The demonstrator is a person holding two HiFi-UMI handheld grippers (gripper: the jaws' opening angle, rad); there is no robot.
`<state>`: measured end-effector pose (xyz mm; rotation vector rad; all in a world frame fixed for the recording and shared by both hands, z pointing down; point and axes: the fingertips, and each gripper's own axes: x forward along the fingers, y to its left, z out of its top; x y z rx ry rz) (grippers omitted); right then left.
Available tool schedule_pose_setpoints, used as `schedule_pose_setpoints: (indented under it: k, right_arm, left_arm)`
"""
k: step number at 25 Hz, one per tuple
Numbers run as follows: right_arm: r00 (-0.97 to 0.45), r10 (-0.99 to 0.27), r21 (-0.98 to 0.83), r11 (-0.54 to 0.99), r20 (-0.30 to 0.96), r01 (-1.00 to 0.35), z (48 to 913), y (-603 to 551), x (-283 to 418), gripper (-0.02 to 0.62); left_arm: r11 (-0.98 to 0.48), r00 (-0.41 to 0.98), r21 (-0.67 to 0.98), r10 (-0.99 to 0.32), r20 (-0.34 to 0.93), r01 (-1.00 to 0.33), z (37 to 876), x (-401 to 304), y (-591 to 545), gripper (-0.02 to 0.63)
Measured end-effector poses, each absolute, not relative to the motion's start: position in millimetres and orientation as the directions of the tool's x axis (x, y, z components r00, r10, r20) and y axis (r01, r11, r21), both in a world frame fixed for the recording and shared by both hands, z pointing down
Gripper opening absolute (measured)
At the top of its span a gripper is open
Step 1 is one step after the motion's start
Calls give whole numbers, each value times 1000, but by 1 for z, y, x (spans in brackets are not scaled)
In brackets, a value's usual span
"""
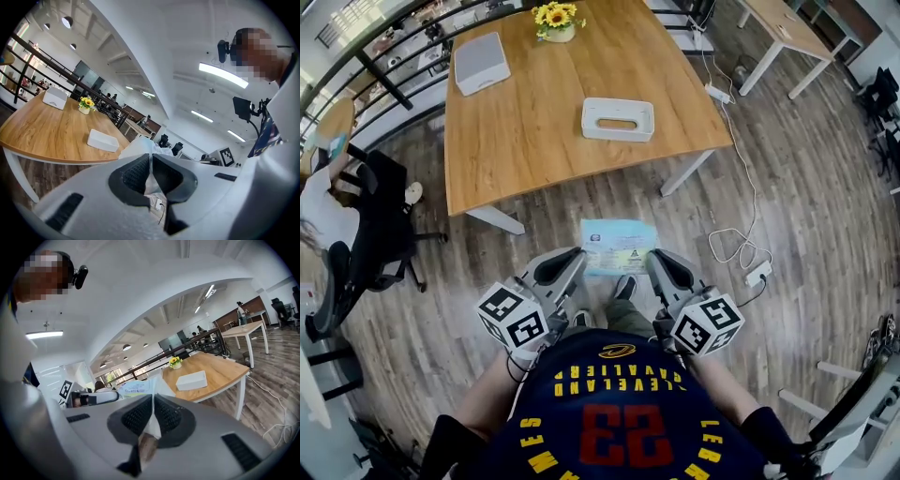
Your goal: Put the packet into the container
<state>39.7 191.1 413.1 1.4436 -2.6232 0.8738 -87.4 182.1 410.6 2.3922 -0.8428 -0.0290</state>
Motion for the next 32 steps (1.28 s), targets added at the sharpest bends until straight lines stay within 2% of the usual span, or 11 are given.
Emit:
schedule_pose_setpoints:
  k: [11, 20, 32]
  right_arm:
    - [-630, -730, -499, 455, 265, -738, 417, 103, 101, 17]
    - [-653, -705, -523, 460, 276, -718, 426, 50, 100, 17]
    - [-577, -743, -496, 380, 340, -781, 437, -71, 88, 17]
  left_arm:
    - [-570, 751, 537, -629, 202, -622, 407, -26, 104, 28]
    - [-549, 735, 535, -639, 227, -642, 415, -26, 48, 28]
    - [-580, 794, 576, -566, 222, -576, 433, -39, -80, 28]
